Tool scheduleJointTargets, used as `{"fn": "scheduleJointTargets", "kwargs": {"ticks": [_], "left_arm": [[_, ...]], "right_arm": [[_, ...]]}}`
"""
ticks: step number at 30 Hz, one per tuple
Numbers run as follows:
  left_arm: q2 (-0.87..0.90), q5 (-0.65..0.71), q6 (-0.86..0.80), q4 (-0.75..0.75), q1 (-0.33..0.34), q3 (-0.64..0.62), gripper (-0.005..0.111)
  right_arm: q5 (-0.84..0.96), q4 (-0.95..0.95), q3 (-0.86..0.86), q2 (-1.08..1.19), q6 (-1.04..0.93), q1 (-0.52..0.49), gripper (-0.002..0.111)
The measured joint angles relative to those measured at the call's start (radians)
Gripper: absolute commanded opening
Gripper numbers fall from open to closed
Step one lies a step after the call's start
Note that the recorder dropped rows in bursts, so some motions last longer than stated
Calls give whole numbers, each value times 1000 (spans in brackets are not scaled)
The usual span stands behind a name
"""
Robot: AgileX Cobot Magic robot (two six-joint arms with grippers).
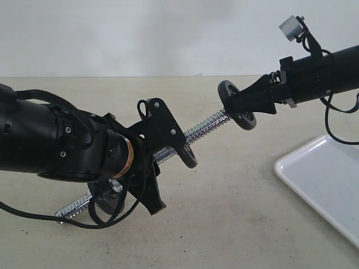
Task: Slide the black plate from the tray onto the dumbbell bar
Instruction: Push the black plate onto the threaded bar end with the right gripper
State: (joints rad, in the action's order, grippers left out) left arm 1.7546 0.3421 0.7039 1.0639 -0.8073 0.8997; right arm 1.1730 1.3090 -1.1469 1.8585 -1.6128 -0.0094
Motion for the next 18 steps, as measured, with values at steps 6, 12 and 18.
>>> {"fn": "scheduleJointTargets", "kwargs": {"ticks": [6,12,18], "left_arm": [[0,0,0,0,0,0,4],[0,0,0,0,0,0,4],[0,0,0,0,0,0,4]], "right_arm": [[0,0,0,0,4,0,0],[0,-4,0,0,17,0,0],[0,-4,0,0,29,0,0]]}}
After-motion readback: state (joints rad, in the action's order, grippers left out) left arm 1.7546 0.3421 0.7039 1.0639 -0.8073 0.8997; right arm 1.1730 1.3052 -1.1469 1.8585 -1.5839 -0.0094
